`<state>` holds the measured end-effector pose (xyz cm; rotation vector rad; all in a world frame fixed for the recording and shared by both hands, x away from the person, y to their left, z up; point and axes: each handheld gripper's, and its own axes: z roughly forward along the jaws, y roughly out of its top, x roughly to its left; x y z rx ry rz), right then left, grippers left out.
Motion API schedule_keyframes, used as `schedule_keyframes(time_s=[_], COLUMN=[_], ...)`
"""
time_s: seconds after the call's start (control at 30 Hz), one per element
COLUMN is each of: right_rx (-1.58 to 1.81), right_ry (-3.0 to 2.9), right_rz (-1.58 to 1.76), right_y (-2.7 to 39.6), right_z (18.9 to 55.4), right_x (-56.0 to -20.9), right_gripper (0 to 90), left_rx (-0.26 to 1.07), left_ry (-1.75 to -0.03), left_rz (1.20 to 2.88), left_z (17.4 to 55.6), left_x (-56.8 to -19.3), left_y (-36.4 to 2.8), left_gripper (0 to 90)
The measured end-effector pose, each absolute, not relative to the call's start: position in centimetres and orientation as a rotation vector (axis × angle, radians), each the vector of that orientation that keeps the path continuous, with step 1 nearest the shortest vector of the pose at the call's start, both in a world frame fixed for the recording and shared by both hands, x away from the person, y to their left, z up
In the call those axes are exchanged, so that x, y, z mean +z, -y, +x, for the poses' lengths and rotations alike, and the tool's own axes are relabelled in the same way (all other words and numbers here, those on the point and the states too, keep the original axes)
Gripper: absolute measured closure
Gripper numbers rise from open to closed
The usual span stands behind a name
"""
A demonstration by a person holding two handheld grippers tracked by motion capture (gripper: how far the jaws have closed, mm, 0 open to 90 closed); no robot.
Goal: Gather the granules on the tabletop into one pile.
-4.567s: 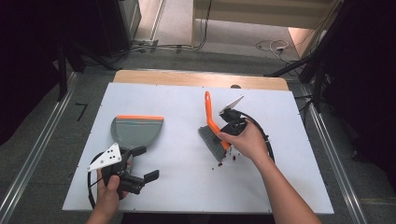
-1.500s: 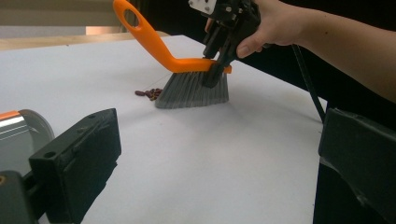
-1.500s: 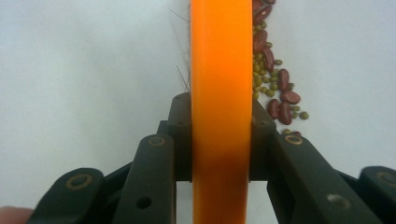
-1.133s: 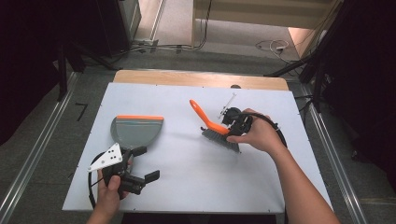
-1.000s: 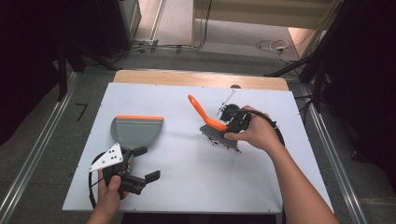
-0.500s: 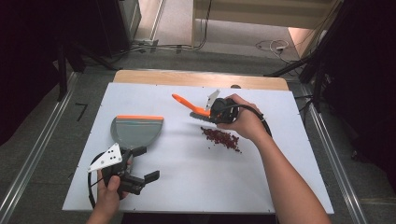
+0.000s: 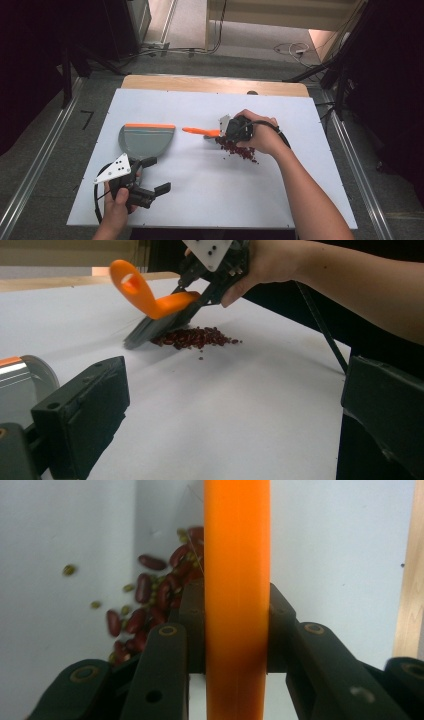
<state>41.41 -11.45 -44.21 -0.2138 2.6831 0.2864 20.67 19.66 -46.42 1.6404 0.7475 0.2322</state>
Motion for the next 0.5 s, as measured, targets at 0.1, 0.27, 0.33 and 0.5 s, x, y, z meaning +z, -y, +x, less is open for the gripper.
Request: schedule_keyframes(time_s=[0.1,0.27,0.33,0.5], right_rx=[0.299,0.314,0.344,0.401], right_ry=[-2.687,-2.682,-2.684,-2.648], right_rz=[-0.248,-0.239,-0.211,-0.087], right_y=[12.3,13.3,13.5,14.6], right_z=[41.0,40.6,40.5,40.3], right_x=[-44.3,-44.3,-44.2,-43.0], right_gripper=[68.4,68.4,68.3,68.3], left_rx=[0.233,0.231,0.231,0.233], left_ry=[-0.747,-0.746,-0.746,-0.749], left_rz=[1.643,1.645,1.647,1.646], left_z=[20.7,20.7,20.7,20.7], left_x=[-46.4,-46.5,-46.5,-46.5], left_y=[-19.6,-19.5,-19.5,-19.5], left_gripper=[0.2,0.2,0.2,0.2])
